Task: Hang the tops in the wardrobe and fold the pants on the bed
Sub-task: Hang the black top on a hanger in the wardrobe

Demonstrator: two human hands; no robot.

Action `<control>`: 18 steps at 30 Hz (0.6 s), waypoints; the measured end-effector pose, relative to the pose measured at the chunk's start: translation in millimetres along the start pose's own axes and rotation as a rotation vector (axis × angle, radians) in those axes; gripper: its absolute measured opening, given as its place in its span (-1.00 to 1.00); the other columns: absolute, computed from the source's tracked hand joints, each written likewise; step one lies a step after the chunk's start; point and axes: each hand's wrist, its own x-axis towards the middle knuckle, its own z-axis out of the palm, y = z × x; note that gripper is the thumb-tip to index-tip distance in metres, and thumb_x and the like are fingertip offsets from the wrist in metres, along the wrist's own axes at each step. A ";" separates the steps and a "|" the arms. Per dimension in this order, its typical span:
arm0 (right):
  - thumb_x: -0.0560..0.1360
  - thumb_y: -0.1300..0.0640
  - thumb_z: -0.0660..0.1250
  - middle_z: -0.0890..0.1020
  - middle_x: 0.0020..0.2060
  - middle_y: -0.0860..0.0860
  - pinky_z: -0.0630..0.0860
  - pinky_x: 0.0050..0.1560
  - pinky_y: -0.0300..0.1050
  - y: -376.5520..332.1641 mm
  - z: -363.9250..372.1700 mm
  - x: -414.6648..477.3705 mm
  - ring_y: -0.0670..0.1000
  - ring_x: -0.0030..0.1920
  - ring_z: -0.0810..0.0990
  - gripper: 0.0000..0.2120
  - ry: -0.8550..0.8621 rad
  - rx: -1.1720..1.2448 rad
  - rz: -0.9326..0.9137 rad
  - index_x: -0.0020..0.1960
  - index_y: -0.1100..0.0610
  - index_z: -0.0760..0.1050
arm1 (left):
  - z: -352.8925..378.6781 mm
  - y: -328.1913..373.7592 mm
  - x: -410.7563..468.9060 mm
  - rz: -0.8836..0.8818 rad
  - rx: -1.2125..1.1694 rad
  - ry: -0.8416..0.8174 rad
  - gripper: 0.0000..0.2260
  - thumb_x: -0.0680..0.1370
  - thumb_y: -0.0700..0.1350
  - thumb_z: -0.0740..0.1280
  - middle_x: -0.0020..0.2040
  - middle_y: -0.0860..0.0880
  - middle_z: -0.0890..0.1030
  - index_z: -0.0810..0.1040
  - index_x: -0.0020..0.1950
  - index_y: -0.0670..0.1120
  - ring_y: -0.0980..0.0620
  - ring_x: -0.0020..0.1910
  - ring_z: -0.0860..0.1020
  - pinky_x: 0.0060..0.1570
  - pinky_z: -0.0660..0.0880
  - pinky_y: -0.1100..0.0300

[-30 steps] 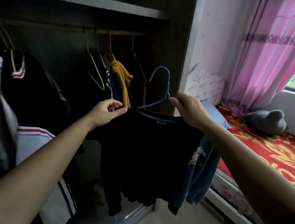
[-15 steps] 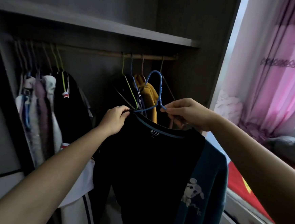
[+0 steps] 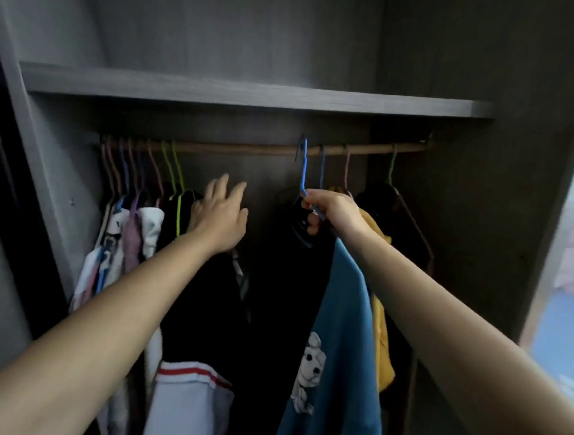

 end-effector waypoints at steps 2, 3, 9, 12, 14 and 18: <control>0.57 0.31 0.22 0.44 -0.39 0.06 0.35 -0.55 -0.27 -0.8 10.7 30.3 -0.08 -0.59 0.38 -0.87 0.022 0.012 -0.055 -0.13 0.20 0.48 | -2.9 -6.6 20.8 -0.022 0.110 0.025 -0.45 0.62 0.01 0.17 0.60 -0.15 -0.05 0.08 0.58 -0.02 -0.20 0.56 -0.04 0.44 0.10 -0.19; 0.55 0.31 0.25 0.45 -0.42 0.06 0.35 -0.55 -0.27 -2.2 15.2 43.9 -0.07 -0.59 0.38 -0.89 0.025 0.011 -0.085 -0.12 0.21 0.50 | -2.9 -9.5 30.9 -0.027 0.161 0.044 -0.42 0.62 0.01 0.18 0.60 -0.15 -0.08 0.05 0.59 -0.03 -0.20 0.56 -0.07 0.45 0.09 -0.20; 0.50 0.30 0.30 0.46 -0.55 0.06 0.30 -0.58 -0.28 5.9 34.3 109.3 -0.04 -0.63 0.42 -0.83 0.025 -0.114 -0.078 -0.27 0.22 0.49 | 10.7 -27.1 75.3 -0.037 0.344 0.083 -0.20 0.46 -0.04 0.33 0.61 -0.14 -0.08 0.01 0.59 -0.14 -0.14 0.58 -0.13 0.48 -0.06 -0.24; 0.46 0.30 0.32 0.42 -0.66 -0.04 0.27 -0.59 -0.33 26.8 39.2 126.7 -0.08 -0.66 0.40 -0.83 0.020 -0.171 -0.037 -0.31 0.23 0.45 | 24.0 -37.1 77.2 -0.010 0.349 0.145 -0.12 0.35 -0.13 0.39 0.60 -0.16 0.01 0.05 0.59 -0.20 -0.17 0.58 -0.05 0.49 -0.03 -0.20; 0.44 0.31 0.31 0.39 -0.66 -0.06 0.25 -0.59 -0.35 41.7 40.0 131.9 -0.06 -0.64 0.37 -0.81 -0.022 -0.229 -0.016 -0.34 0.20 0.45 | 27.4 -43.6 75.6 0.046 0.347 0.198 -0.10 0.27 -0.19 0.40 0.59 -0.19 0.09 0.12 0.57 -0.22 -0.20 0.57 0.03 0.48 0.04 -0.18; 0.50 0.27 0.25 0.37 -0.53 0.00 0.27 -0.54 -0.30 57.4 37.1 130.4 -0.06 -0.58 0.32 -0.88 -0.069 -0.335 0.060 -0.14 0.20 0.57 | 20.7 -48.1 75.0 0.075 0.305 0.213 -0.13 0.28 -0.20 0.37 0.59 -0.15 0.08 0.13 0.57 -0.20 -0.17 0.57 0.03 0.47 0.12 -0.11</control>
